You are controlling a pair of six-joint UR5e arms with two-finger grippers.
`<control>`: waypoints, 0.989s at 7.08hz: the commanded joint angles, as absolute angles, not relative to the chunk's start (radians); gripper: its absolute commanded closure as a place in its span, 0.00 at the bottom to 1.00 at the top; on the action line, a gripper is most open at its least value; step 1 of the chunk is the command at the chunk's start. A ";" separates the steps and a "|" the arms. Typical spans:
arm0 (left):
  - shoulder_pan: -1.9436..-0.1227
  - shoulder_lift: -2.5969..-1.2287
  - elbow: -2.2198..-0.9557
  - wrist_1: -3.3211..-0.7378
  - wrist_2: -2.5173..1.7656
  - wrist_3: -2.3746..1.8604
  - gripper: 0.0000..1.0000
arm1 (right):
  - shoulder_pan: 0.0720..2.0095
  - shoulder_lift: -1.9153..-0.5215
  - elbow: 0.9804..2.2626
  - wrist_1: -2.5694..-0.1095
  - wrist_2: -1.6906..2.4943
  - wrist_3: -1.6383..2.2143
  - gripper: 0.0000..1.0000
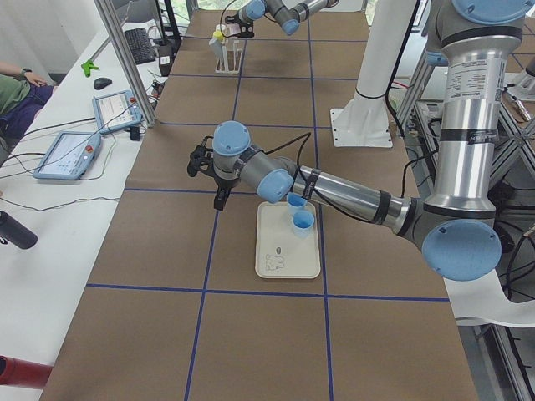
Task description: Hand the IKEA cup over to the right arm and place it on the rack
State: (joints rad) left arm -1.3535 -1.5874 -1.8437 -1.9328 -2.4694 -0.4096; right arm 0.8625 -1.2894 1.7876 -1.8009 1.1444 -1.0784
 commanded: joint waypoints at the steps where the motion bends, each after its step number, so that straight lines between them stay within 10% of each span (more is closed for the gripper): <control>1: -1.353 -1.588 -1.844 -1.933 -2.468 -0.410 0.00 | 0.858 -1.284 1.775 -1.801 1.143 -1.078 0.22; 7: -1.355 -1.586 -1.853 -1.934 -2.458 -0.428 0.00 | 0.859 -1.229 1.792 -1.802 1.152 -1.063 0.08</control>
